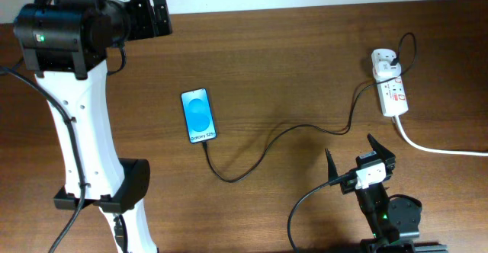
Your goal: Plug charger to phone and switch on socket
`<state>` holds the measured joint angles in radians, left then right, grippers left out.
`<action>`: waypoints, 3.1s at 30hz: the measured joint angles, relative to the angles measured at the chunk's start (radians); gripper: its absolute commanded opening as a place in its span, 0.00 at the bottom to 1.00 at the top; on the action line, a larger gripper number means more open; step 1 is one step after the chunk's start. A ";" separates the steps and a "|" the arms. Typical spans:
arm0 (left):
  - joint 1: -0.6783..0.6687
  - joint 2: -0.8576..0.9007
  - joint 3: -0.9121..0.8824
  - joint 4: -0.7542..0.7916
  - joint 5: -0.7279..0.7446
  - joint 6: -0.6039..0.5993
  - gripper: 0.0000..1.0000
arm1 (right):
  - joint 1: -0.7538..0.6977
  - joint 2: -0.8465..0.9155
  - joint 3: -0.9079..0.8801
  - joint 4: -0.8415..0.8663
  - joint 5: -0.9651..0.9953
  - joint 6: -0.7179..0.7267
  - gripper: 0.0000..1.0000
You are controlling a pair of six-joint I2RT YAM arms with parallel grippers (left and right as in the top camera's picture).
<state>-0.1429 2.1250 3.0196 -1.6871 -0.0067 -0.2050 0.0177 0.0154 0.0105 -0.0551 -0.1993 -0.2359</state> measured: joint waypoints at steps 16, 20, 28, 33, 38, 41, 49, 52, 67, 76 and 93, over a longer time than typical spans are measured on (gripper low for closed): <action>0.000 -0.001 -0.023 0.002 -0.007 0.000 0.99 | 0.000 0.000 0.000 0.000 0.000 0.000 0.99; 0.000 -0.021 -0.139 0.010 -0.055 0.000 0.99 | 0.000 0.000 0.000 0.000 0.000 0.000 0.98; 0.000 -0.245 -0.623 0.314 -0.106 0.011 0.99 | 0.000 0.000 0.000 0.000 0.000 0.000 0.99; 0.000 -0.428 -0.890 0.497 -0.112 0.057 0.99 | 0.000 0.000 0.000 0.000 0.000 0.000 0.99; 0.002 -0.569 -1.102 0.617 -0.117 0.108 0.99 | 0.000 0.000 0.000 0.000 0.000 0.000 0.99; 0.010 -0.633 -1.196 0.667 -0.117 0.124 0.99 | 0.000 0.000 0.000 0.000 0.000 0.000 0.99; 0.044 -0.850 -1.502 0.922 -0.071 0.221 0.99 | 0.000 0.000 0.000 0.000 0.000 0.000 0.99; 0.055 -0.949 -1.658 1.066 -0.025 0.300 0.99 | 0.000 0.000 0.000 0.000 0.000 0.000 0.99; 0.135 -1.537 -2.576 1.762 0.064 0.473 0.99 | 0.000 -0.001 0.000 0.000 0.000 0.000 0.99; 0.138 -1.806 -2.839 1.779 0.068 0.599 0.99 | 0.000 -0.001 0.000 0.000 0.000 0.000 0.99; 0.146 -2.110 -3.007 1.615 0.069 0.702 0.99 | 0.000 -0.001 0.000 0.000 0.000 0.000 0.99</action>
<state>0.0032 0.0147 0.0128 -0.0723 0.0624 0.4965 0.0177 0.0143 0.0105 -0.0555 -0.1989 -0.2359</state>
